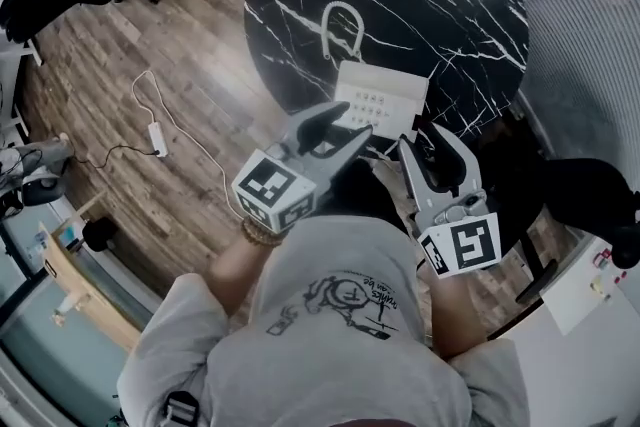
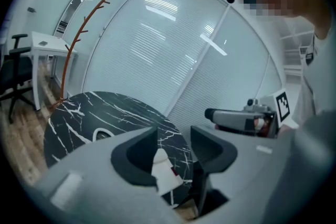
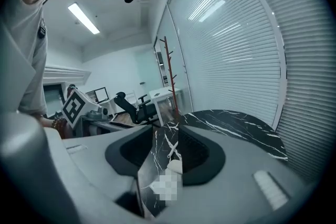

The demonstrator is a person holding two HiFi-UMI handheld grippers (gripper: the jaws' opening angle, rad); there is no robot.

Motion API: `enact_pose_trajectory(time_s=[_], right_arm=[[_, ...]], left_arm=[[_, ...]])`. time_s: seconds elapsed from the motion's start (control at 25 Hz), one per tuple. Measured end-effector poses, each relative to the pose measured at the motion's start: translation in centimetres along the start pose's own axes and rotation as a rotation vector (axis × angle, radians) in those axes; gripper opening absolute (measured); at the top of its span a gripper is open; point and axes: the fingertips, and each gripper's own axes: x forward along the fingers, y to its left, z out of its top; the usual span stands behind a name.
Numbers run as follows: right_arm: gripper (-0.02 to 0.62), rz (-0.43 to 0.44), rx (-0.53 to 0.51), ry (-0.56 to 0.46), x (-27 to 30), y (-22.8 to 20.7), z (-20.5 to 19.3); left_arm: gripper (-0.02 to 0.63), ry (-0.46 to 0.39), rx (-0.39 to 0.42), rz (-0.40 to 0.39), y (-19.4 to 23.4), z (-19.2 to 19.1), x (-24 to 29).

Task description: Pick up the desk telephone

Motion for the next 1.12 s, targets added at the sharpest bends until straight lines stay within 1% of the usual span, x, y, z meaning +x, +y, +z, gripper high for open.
enact_pose_trajectory(time_s=[0.12, 0.2, 0.32, 0.6, 0.72, 0.8, 0.96, 1.12], right_arm=[[0.169, -0.014, 0.015, 0.035, 1.2, -1.8, -2.7], [0.19, -0.02, 0.025, 0.061, 1.9, -2.8, -4.6], [0.226, -0.031, 0.039, 0.107, 2.7, -4.1, -7.5], [0.275, -0.069, 0.09, 0.185, 4.4, -7.4, -13.8], [0.29, -0.079, 0.115, 0.21, 5.2, -8.3, -16.3], [0.312, -0.085, 0.136, 0.228, 5.7, -8.8, -18.0], [0.35, -0.09, 0.173, 0.27, 6.5, -9.7, -21.3], [0.367, -0.099, 0.19, 0.302, 7.2, -10.3, -23.8]], left_arm=[[0.21, 0.023, -0.008, 0.029, 2.1, -2.1, 1.3], [0.219, 0.043, -0.02, 0.046, 3.4, -3.7, 2.0], [0.252, 0.081, -0.052, 0.056, 5.2, -6.2, 3.0], [0.287, 0.169, -0.089, 0.097, 9.4, -12.4, 4.7], [0.291, 0.199, -0.101, 0.106, 10.8, -14.5, 5.3], [0.302, 0.221, -0.107, 0.112, 11.7, -15.8, 5.7], [0.342, 0.258, -0.125, 0.125, 13.3, -18.1, 6.6], [0.345, 0.284, -0.141, 0.127, 14.3, -20.3, 7.3]])
